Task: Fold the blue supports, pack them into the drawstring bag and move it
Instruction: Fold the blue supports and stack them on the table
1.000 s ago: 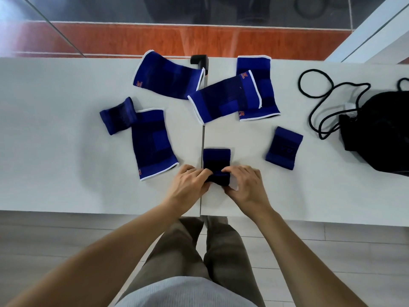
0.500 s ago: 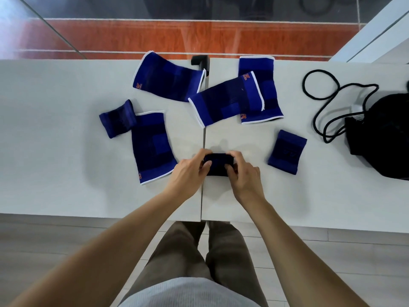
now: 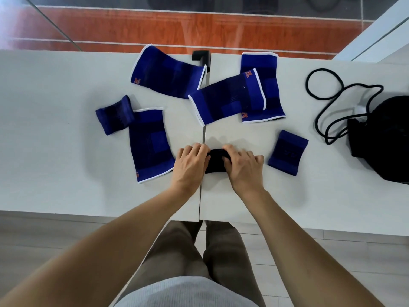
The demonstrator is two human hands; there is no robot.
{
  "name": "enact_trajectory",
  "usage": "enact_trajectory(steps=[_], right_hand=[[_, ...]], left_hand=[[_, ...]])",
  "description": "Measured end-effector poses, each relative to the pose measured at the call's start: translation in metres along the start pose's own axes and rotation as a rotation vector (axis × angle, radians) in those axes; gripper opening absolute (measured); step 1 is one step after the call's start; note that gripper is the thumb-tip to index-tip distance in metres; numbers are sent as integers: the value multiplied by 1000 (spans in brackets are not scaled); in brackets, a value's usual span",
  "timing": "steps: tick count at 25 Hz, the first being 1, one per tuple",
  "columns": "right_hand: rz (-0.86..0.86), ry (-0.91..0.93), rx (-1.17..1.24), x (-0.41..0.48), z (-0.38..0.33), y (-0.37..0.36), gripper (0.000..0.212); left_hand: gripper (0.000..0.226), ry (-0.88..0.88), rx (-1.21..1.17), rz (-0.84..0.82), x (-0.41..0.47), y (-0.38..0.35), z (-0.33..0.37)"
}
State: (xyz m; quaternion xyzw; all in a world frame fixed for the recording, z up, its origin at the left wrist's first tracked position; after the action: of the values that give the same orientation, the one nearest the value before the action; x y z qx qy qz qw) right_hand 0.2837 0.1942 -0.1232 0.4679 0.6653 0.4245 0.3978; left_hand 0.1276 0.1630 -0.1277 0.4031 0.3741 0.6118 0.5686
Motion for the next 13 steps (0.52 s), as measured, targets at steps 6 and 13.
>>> enact_trajectory(steps=[6, 13], right_hand=[[101, 4, -65, 0, -2, 2, 33], [61, 184, -79, -64, -2, -11, 63]], left_hand=[[14, 52, -14, 27, -3, -3, -3], [14, 70, 1, 20, -5, -4, -1]])
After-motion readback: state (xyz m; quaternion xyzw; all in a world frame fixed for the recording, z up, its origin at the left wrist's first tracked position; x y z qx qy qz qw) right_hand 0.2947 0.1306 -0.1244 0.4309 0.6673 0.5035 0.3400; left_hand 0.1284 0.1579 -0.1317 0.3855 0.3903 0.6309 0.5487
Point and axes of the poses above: each hand's wrist, its own x-axis towards the middle knuckle, its own y-axis out of the back of the hand, z = x × y, the point moved 4 cm from there along x, towards the middle knuckle, and after that the axes turned 5 degrees about z, right-handed, at the moved point
